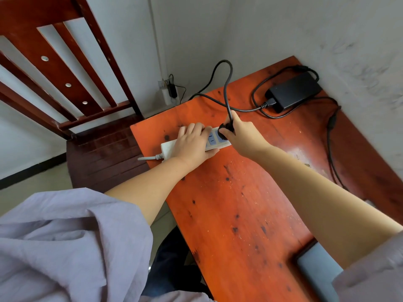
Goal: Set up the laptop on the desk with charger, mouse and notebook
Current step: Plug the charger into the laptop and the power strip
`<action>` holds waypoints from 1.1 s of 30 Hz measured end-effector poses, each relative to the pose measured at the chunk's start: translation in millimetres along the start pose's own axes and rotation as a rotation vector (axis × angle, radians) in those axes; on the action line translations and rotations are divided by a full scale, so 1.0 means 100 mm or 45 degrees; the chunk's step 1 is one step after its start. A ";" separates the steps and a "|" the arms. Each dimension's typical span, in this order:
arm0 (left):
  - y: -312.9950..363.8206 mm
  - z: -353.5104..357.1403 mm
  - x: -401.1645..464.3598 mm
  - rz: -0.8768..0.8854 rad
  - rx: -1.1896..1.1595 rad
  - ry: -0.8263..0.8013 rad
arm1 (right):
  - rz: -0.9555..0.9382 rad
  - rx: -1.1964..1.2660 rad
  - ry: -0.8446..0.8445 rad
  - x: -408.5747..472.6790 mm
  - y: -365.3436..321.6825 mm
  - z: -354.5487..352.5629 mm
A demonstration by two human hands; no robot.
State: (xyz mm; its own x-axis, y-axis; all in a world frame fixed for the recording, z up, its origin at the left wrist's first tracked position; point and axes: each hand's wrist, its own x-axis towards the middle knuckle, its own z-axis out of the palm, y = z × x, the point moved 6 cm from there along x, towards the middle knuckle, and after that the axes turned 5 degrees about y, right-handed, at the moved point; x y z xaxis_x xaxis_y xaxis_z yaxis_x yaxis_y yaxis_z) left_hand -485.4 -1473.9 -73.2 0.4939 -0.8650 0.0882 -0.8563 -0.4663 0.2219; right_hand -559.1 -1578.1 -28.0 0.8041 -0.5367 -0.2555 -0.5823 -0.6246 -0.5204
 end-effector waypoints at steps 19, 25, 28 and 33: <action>0.00 0.04 0.01 0.000 -0.045 0.027 | 0.026 -0.163 0.040 0.07 0.07 0.20; -0.03 0.06 0.04 -0.056 -0.113 -0.160 | 0.074 -0.018 -0.043 -0.07 0.12 0.10; -0.01 -0.10 -0.03 -0.064 -0.068 -0.078 | 0.150 0.138 0.136 -0.40 0.39 -0.10; 0.51 -0.23 -0.37 0.265 -0.098 0.064 | 0.398 0.230 0.433 -1.31 1.02 -0.25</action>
State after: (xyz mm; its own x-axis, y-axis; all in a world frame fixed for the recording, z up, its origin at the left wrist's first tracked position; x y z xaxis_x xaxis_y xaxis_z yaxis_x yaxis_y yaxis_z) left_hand -544.1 -1461.7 -42.3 0.3164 -0.9299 0.1875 -0.9275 -0.2617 0.2669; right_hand -726.7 -1585.6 -27.2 0.4920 -0.8563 -0.1572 -0.7350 -0.3118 -0.6021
